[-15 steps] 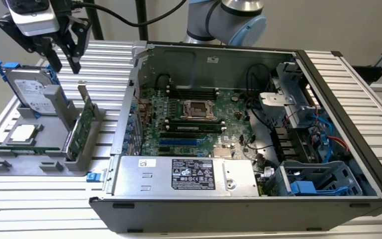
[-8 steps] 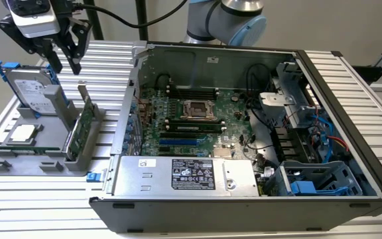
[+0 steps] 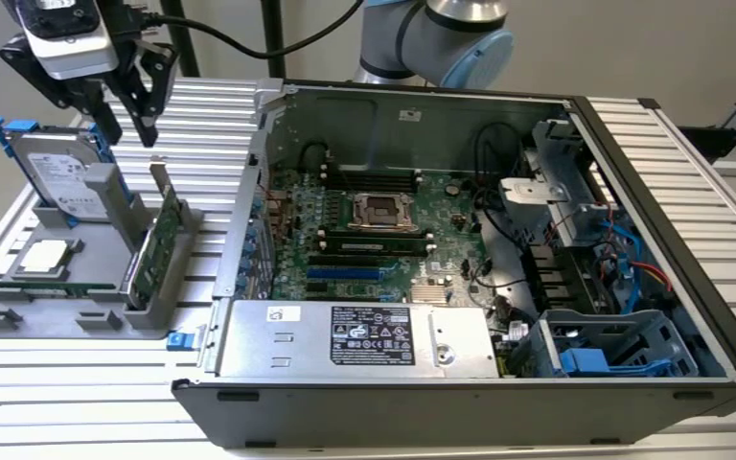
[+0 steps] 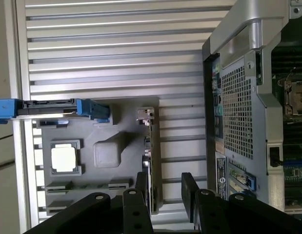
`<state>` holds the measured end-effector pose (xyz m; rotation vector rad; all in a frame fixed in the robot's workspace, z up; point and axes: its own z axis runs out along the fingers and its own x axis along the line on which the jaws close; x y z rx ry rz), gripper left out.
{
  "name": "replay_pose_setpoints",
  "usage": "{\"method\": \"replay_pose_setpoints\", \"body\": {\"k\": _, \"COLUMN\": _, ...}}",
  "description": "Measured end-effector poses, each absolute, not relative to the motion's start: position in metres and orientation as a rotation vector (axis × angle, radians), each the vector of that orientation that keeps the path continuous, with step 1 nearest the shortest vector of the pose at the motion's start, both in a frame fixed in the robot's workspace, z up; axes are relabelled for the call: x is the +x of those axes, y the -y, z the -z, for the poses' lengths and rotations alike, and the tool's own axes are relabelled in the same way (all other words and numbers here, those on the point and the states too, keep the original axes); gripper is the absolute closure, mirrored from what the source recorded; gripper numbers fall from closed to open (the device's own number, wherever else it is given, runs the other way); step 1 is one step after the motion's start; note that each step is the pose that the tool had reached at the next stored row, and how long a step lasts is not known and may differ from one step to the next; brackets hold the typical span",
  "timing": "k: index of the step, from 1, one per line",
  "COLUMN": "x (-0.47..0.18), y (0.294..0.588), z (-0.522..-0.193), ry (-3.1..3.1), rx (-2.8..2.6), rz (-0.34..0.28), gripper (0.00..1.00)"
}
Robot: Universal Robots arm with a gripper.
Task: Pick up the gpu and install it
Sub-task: 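Pick up the gpu and move the gpu toward the slot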
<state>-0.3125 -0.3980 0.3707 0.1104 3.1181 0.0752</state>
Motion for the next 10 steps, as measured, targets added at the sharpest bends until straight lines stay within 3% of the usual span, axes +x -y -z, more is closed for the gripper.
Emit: {"method": "replay_pose_setpoints", "body": {"k": 10, "x": -0.3125, "y": 0.3984, "z": -0.3655, "ry": -3.118, "rx": 0.112, "rz": -0.075, "gripper": 0.0}}
